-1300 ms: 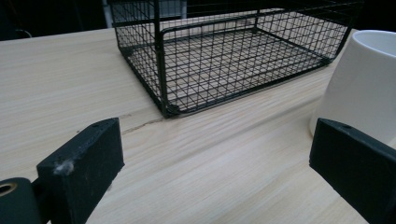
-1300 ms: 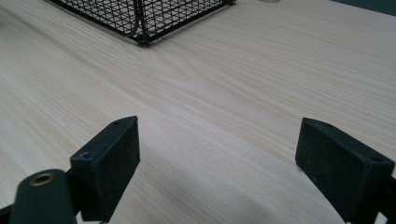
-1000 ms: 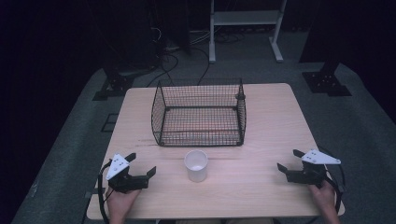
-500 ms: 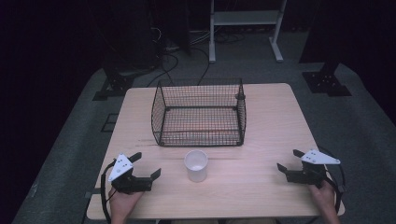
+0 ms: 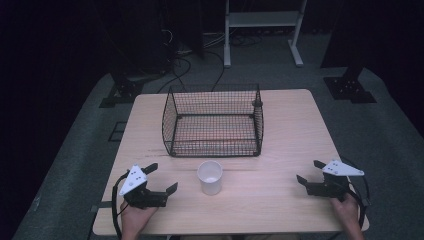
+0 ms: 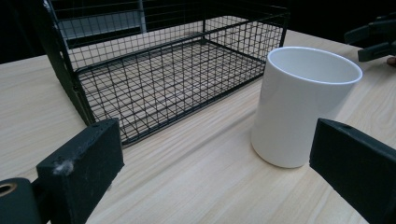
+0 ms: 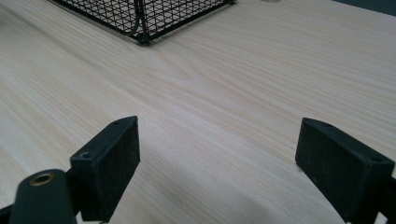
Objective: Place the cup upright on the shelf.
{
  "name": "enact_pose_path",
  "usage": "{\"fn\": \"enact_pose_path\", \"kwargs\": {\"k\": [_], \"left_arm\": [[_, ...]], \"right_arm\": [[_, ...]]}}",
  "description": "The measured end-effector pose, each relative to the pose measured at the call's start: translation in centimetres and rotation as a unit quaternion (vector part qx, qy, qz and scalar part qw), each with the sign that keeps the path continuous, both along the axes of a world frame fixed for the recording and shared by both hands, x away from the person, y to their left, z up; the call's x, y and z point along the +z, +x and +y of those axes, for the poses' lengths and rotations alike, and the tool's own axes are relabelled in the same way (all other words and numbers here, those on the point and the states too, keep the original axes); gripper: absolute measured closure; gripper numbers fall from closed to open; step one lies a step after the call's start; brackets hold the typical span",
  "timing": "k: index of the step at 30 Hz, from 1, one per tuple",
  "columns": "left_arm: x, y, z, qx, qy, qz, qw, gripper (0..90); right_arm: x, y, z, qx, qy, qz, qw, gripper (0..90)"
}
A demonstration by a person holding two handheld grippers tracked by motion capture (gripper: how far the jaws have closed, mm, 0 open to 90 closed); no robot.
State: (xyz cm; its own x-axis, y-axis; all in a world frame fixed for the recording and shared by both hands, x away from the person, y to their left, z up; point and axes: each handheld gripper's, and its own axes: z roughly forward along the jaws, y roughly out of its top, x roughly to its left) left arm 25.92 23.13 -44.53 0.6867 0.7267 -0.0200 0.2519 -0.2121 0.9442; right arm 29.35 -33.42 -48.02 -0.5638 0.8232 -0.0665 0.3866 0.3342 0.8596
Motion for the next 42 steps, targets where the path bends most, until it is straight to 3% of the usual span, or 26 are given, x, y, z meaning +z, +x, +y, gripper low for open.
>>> {"fn": "enact_pose_path", "kwargs": {"k": [8,19,23,29,38,42], "left_arm": [[0.4,-0.2,-1.4,-0.024,0.016,-0.005,0.9996,1.9],[0.8,-0.4,-3.5,-0.071,0.019,-0.001,0.9973,1.9],[0.8,-0.4,-4.4,-0.088,0.03,0.001,0.9957,1.9],[0.6,-0.2,-5.4,-0.099,0.051,0.008,0.9937,1.9],[1.0,0.0,-5.8,-0.109,0.058,0.013,0.9923,1.9],[1.0,0.2,-6.5,-0.119,0.07,0.02,0.9902,1.9]], "right_arm": [[0.0,0.0,0.0,0.001,0.0,0.0,1.0,13.1],[0.0,0.0,0.1,0.0,-0.001,0.001,1.0,13.1],[0.0,0.0,0.1,-0.002,-0.002,0.001,1.0,13.1],[0.0,0.0,0.1,-0.002,-0.003,0.0,1.0,13.1],[0.0,0.0,0.1,-0.003,-0.002,0.0,1.0,13.1],[0.0,0.0,0.1,-0.004,-0.004,0.0,1.0,13.1]]}}
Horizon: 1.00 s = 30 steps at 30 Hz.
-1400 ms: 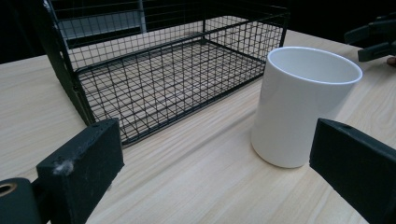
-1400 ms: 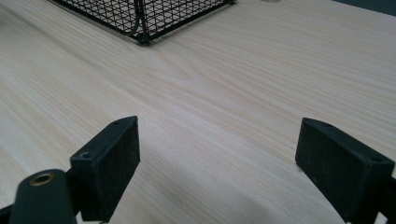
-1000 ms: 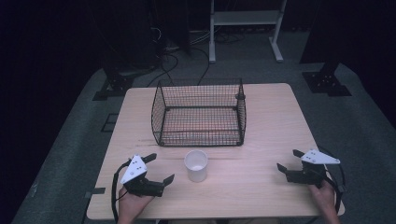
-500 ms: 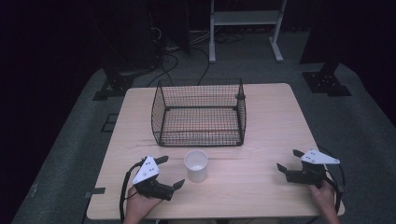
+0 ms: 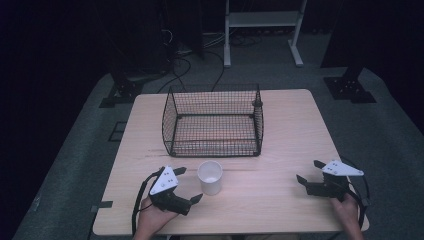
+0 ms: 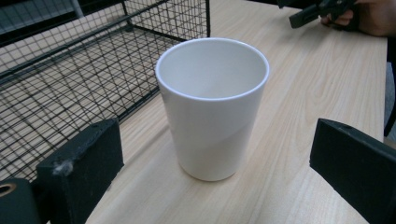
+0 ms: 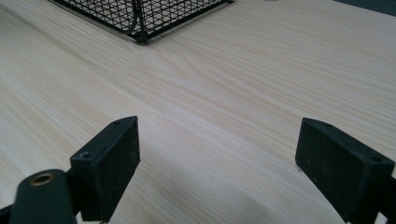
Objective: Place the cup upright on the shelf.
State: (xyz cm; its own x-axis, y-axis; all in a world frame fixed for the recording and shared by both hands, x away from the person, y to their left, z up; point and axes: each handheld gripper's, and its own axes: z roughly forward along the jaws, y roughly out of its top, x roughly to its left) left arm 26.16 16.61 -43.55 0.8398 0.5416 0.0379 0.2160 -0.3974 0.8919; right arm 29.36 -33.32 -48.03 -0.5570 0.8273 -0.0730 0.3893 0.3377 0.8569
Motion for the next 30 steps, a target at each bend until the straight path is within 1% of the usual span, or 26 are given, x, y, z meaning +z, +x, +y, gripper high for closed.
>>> {"fn": "enact_pose_path", "kwargs": {"k": [3,5,6,8,10,15,16,18,20,22,24,27,30], "left_arm": [[-0.1,0.3,-0.4,-0.003,0.013,0.002,0.9999,1.9],[-0.1,0.5,-0.7,-0.007,0.017,0.009,0.9998,1.9],[-0.2,0.7,-0.9,-0.011,0.026,0.013,0.9995,1.9],[-0.2,1.0,-1.3,-0.017,0.034,0.02,0.9991,1.9],[-0.2,1.3,-1.6,-0.022,0.042,0.021,0.9987,1.9],[-0.3,1.8,-2.0,-0.026,0.049,0.03,0.998,1.9],[-0.3,2.1,-2.3,-0.028,0.056,0.034,0.9975,1.9],[-0.3,2.2,-2.4,-0.029,0.057,0.035,0.9974,1.9],[-0.2,2.4,-2.7,-0.031,0.064,0.037,0.9967,1.9],[-0.3,2.7,-2.8,-0.032,0.066,0.045,0.9963,1.9],[-0.4,2.9,-3.0,-0.029,0.071,0.046,0.996,1.9],[-0.4,3.1,-3.1,-0.031,0.075,0.049,0.9955,1.9],[-0.1,3.5,-3.7,-0.034,0.083,0.05,0.9947,2.0]], "right_arm": [[0.0,0.0,0.0,0.0,0.0,0.0,1.0,13.1],[0.0,0.0,0.0,0.0,0.0,0.0,1.0,13.1],[0.0,0.0,0.0,0.0,0.0,0.0,1.0,13.1],[0.0,0.0,0.0,0.0,0.0,0.0,1.0,13.1],[0.0,0.0,0.0,0.0,0.0,0.0,1.0,13.1],[0.0,0.0,0.0,0.0,0.001,0.0,1.0,13.1],[0.0,0.0,0.0,0.0,0.001,0.0,1.0,13.1],[0.0,0.0,0.0,0.0,0.001,0.0,1.0,13.1],[0.0,0.0,0.0,0.0,0.001,-0.001,1.0,13.1],[0.0,0.0,0.0,0.0,0.001,-0.001,1.0,13.1],[0.0,0.0,0.0,0.0,0.002,-0.001,1.0,13.1],[0.0,0.0,0.0,0.0,0.002,-0.001,1.0,13.1],[0.0,0.0,-0.1,0.001,0.002,-0.001,1.0,13.1]]}}
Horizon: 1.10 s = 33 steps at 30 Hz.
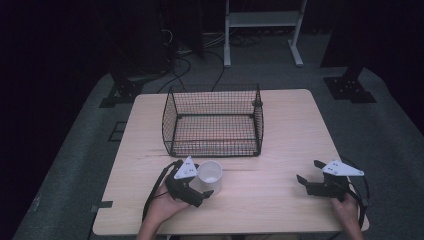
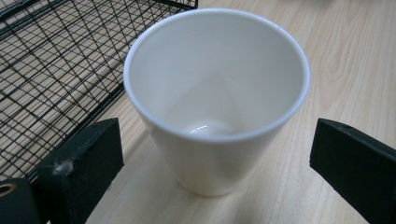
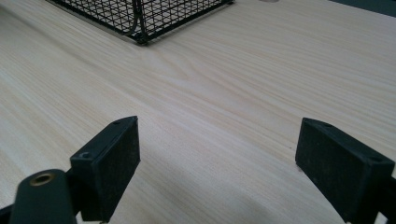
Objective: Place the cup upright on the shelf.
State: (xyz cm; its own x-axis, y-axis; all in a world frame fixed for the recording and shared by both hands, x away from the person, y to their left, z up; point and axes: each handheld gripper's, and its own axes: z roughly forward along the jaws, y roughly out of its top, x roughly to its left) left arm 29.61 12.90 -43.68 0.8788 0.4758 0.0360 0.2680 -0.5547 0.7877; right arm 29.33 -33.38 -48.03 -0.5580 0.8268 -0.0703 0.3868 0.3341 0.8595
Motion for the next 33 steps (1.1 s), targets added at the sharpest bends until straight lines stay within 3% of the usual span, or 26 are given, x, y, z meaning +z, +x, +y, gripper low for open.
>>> {"fn": "enact_pose_path", "kwargs": {"k": [12,19,21,25,27,33], "left_arm": [[-0.2,1.0,-1.6,-0.004,0.028,0.014,0.9995,4.4],[0.1,1.6,-2.0,-0.016,0.042,0.026,0.9986,20.5],[0.2,1.7,-2.1,-0.017,0.048,0.029,0.9983,20.8],[0.7,1.6,-2.1,-0.021,0.036,0.032,0.9986,21.0],[1.1,1.7,-2.3,-0.023,0.044,0.025,0.9985,21.0],[2.5,2.1,-2.5,-0.03,0.038,0.021,0.9986,21.0]], "right_arm": [[0.0,0.0,0.0,0.001,0.0,0.0,1.0,13.1],[0.0,0.0,0.0,0.001,0.001,-0.001,1.0,13.1],[0.0,0.0,0.0,0.0,0.001,-0.001,1.0,13.1],[0.0,0.0,-0.1,0.0,0.003,-0.001,1.0,13.1],[0.0,0.0,-0.1,-0.001,0.003,-0.001,1.0,13.1],[0.0,0.0,-0.1,-0.002,0.006,-0.002,1.0,13.1]]}}
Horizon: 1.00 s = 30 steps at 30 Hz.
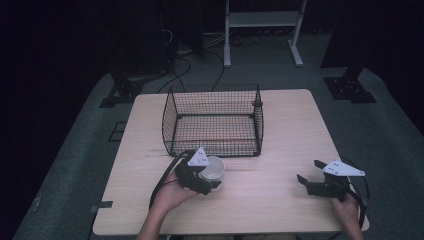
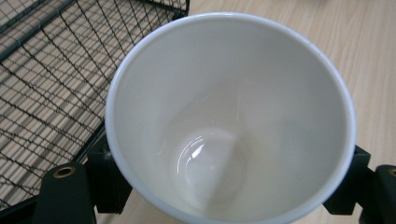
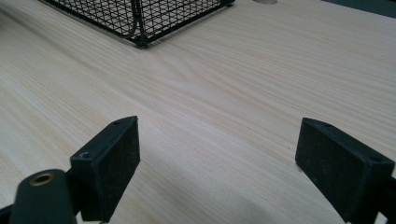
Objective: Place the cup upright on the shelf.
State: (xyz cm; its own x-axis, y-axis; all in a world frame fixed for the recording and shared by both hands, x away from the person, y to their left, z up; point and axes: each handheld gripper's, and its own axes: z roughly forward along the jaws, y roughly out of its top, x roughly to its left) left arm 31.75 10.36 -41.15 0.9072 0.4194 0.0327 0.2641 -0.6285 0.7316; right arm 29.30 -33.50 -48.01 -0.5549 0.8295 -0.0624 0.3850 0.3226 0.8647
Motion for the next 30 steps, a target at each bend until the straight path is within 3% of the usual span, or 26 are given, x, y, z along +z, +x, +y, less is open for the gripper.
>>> {"fn": "enact_pose_path", "kwargs": {"k": [30], "left_arm": [[5.3,2.4,0.0,-0.017,0.004,-0.004,0.9998,21.0]], "right_arm": [[0.0,0.0,-0.2,0.0,0.01,-0.003,0.9999,13.1]]}}
